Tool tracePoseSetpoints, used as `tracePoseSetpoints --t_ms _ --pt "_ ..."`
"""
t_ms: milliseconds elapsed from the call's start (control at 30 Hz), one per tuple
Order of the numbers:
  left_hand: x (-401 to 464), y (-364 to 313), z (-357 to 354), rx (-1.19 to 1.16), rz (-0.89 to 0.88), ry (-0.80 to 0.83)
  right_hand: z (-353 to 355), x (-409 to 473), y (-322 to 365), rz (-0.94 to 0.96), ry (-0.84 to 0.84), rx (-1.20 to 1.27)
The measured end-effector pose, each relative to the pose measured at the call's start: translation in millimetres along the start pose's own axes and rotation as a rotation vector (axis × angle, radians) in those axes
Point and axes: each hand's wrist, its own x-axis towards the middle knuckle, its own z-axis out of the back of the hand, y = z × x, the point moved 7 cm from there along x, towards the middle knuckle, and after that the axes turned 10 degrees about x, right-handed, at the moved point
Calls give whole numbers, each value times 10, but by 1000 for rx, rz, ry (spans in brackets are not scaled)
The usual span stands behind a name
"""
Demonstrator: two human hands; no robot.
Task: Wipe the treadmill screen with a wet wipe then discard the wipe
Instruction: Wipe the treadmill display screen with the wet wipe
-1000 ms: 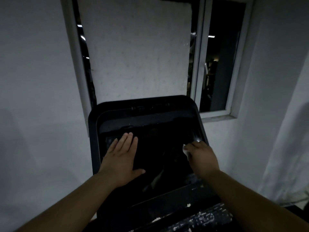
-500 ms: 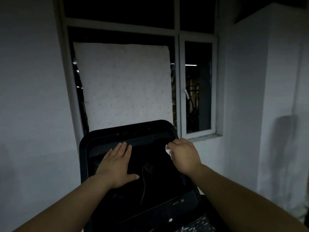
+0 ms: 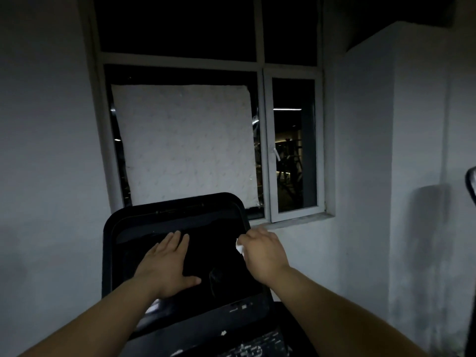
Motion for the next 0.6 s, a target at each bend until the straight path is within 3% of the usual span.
tracePoseSetpoints --t_ms 600 --pt "-1304 -345 263 45 74 132 617 -948 331 13 31 36"
